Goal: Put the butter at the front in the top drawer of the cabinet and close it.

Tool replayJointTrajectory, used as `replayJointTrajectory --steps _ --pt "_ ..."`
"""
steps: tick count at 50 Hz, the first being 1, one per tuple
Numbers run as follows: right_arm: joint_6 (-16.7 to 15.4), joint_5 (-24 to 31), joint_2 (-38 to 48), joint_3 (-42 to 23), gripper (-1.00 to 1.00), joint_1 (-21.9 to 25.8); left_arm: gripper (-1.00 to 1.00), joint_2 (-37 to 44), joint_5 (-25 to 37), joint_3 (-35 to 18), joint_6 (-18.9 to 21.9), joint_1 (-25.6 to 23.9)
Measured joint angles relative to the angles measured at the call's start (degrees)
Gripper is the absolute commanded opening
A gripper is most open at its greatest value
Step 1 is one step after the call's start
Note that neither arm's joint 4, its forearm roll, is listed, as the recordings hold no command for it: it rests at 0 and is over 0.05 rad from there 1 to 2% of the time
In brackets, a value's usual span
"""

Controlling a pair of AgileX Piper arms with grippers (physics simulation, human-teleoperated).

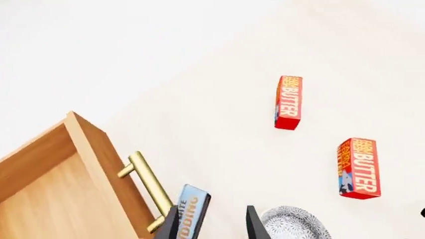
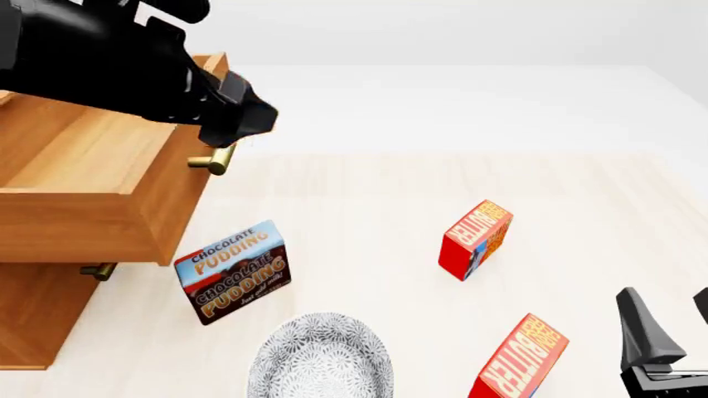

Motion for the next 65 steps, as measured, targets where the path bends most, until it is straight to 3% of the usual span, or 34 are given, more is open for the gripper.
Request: replayJointTrajectory --steps 13,32,65 --pt "0.0 0.0 0.0 0.0 1.0 0.0 1.0 6.69 -4.83 -2.08 -1.52 -6.64" --pt "0.0 0.0 0.0 0.0 1.0 0.0 1.0 16.98 -12.22 -4.39 -5.03 -12.6" --pt "0.0 0.0 0.0 0.0 1.0 0.0 1.0 29.35 -21.79 -6.65 -13.27 -16.45"
